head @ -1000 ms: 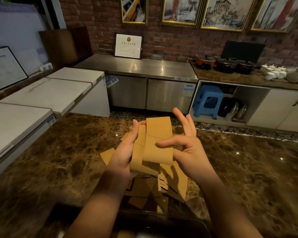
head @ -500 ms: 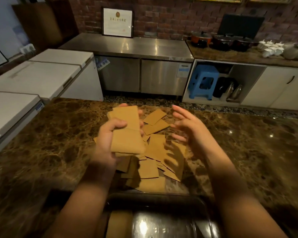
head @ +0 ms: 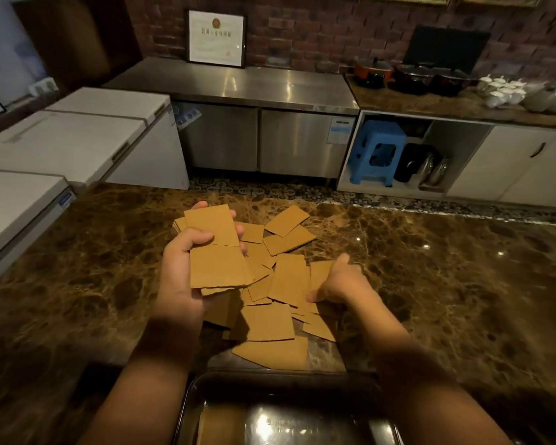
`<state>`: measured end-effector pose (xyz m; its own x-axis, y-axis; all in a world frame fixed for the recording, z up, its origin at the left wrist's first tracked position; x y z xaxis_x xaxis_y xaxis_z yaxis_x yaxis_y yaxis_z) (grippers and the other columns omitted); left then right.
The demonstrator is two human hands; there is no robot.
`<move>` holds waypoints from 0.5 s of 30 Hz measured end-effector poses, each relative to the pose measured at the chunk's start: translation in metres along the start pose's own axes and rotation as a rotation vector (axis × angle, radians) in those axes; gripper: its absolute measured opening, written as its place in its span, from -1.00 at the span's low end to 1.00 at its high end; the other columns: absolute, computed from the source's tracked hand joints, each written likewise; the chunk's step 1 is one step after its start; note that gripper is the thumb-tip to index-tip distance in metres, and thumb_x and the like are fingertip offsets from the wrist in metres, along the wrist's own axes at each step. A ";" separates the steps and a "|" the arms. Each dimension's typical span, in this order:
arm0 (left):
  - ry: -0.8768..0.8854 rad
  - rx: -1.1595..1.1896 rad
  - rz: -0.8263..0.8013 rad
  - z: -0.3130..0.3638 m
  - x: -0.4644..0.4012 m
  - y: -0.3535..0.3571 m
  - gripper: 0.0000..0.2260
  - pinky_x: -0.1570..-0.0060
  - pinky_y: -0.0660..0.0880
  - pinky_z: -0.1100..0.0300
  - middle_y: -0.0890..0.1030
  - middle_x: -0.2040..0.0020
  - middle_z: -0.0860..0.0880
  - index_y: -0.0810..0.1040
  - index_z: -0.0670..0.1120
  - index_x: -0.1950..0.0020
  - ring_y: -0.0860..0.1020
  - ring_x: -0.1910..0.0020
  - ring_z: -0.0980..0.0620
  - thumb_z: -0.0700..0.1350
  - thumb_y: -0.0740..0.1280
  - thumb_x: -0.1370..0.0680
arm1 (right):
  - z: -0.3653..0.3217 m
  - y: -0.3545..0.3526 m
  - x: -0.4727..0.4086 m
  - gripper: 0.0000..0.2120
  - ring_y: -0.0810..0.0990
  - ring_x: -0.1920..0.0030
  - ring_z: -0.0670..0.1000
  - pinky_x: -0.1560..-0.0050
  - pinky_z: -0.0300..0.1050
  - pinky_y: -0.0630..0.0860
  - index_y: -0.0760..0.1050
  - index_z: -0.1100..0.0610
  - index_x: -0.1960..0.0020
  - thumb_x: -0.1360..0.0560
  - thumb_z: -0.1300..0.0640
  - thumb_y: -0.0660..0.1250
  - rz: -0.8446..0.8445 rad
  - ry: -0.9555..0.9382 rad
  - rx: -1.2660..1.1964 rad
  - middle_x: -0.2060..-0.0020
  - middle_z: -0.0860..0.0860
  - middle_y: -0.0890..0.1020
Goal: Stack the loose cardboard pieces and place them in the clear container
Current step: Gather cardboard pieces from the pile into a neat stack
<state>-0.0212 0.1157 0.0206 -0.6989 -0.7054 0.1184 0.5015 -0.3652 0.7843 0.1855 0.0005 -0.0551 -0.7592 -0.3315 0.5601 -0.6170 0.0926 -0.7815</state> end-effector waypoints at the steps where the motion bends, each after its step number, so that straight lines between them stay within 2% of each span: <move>1: 0.004 0.008 -0.005 -0.001 0.000 -0.002 -0.56 0.18 0.57 0.06 0.55 -0.16 -0.20 0.43 -0.01 -0.37 0.58 0.10 -0.10 -0.30 0.08 -0.54 | 0.002 -0.004 0.001 0.11 0.38 -0.43 0.27 -0.33 0.16 0.48 0.01 0.18 -0.57 -0.28 -0.03 0.65 0.036 -0.003 -0.021 -0.48 0.24 0.30; 2: 0.006 0.019 -0.006 -0.001 -0.001 -0.005 -0.57 0.19 0.58 0.06 0.56 -0.14 -0.20 0.44 0.00 -0.34 0.59 0.10 -0.10 -0.30 0.09 -0.54 | 0.006 -0.009 0.001 -0.08 0.45 -0.37 0.25 -0.30 0.14 0.51 0.17 0.20 -0.51 -0.34 0.03 0.62 0.066 -0.022 -0.042 -0.42 0.24 0.39; 4: 0.007 0.042 0.004 -0.002 -0.002 -0.007 -0.59 0.20 0.59 0.06 0.58 -0.12 -0.19 0.45 0.01 -0.30 0.61 0.10 -0.10 -0.31 0.09 -0.54 | 0.011 -0.019 -0.002 -0.64 0.58 -0.17 0.21 -0.19 0.13 0.58 0.48 0.21 -0.25 -0.50 0.15 0.46 0.089 -0.096 -0.161 -0.22 0.22 0.59; 5: 0.006 0.054 0.008 -0.002 -0.003 -0.008 -0.60 0.21 0.60 0.07 0.59 -0.11 -0.19 0.45 0.02 -0.29 0.61 0.10 -0.10 -0.31 0.09 -0.54 | 0.012 -0.024 -0.002 -0.83 0.62 -0.06 0.20 -0.10 0.12 0.61 0.53 0.21 -0.14 -0.56 0.18 0.36 0.067 -0.126 -0.275 -0.10 0.21 0.63; 6: 0.006 0.062 0.013 -0.003 -0.004 -0.008 -0.60 0.22 0.60 0.07 0.59 -0.11 -0.19 0.46 0.02 -0.28 0.61 0.10 -0.10 -0.31 0.09 -0.54 | 0.011 -0.028 0.000 -0.85 0.61 0.05 0.18 0.05 0.08 0.63 0.53 0.23 -0.12 -0.61 0.20 0.28 0.013 -0.130 -0.405 0.01 0.20 0.63; 8: 0.008 0.057 0.020 -0.005 -0.005 -0.008 -0.62 0.23 0.60 0.07 0.62 -0.08 -0.18 0.49 0.02 -0.25 0.62 0.11 -0.10 -0.30 0.10 -0.54 | 0.000 -0.029 0.008 -0.75 0.56 0.21 0.11 0.37 -0.08 0.54 0.45 0.26 -0.24 -0.66 0.13 0.19 -0.112 -0.074 -0.538 0.14 0.16 0.55; 10: 0.008 0.051 0.018 -0.006 -0.007 -0.007 -0.62 0.22 0.61 0.07 0.63 -0.07 -0.18 0.50 0.02 -0.25 0.63 0.11 -0.10 -0.30 0.12 -0.54 | -0.016 -0.019 0.015 -0.63 0.54 0.21 0.08 0.47 -0.15 0.49 0.34 0.23 -0.32 -0.67 -0.03 0.15 -0.198 -0.046 -0.496 0.12 0.13 0.51; 12: 0.006 0.039 0.013 -0.008 -0.008 -0.006 -0.62 0.20 0.60 0.06 0.65 -0.05 -0.17 0.49 0.02 -0.26 0.63 0.11 -0.09 -0.30 0.13 -0.53 | -0.030 -0.001 0.013 -0.44 0.55 0.07 0.13 0.36 -0.10 0.54 0.23 0.24 -0.44 -0.64 -0.15 0.15 -0.209 -0.054 -0.381 -0.03 0.15 0.48; 14: 0.017 0.005 0.010 -0.008 -0.009 -0.005 -0.63 0.19 0.60 0.05 0.66 -0.02 -0.16 0.49 0.02 -0.25 0.63 0.11 -0.10 -0.30 0.14 -0.53 | -0.039 0.017 0.007 -0.25 0.48 -0.23 0.22 0.02 0.04 0.61 0.12 0.24 -0.53 -0.56 -0.22 0.25 -0.133 -0.070 -0.230 -0.30 0.21 0.38; 15: 0.022 -0.010 0.010 -0.009 -0.009 -0.005 -0.63 0.19 0.60 0.04 0.67 -0.01 -0.15 0.50 0.02 -0.23 0.63 0.11 -0.10 -0.30 0.14 -0.53 | -0.041 0.024 0.006 -0.19 0.42 -0.32 0.24 -0.13 0.06 0.57 0.10 0.21 -0.53 -0.51 -0.23 0.32 -0.084 -0.070 -0.166 -0.39 0.21 0.30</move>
<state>-0.0132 0.1187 0.0103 -0.6828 -0.7218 0.1129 0.5134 -0.3641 0.7771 0.1574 0.0397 -0.0593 -0.6908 -0.4087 0.5965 -0.7078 0.2137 -0.6734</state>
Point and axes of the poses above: each hand's wrist, its own x-axis away from the middle knuckle, its own y-axis out of the palm, z = x × y, the point moved 1 cm from there along -x, towards the middle knuckle
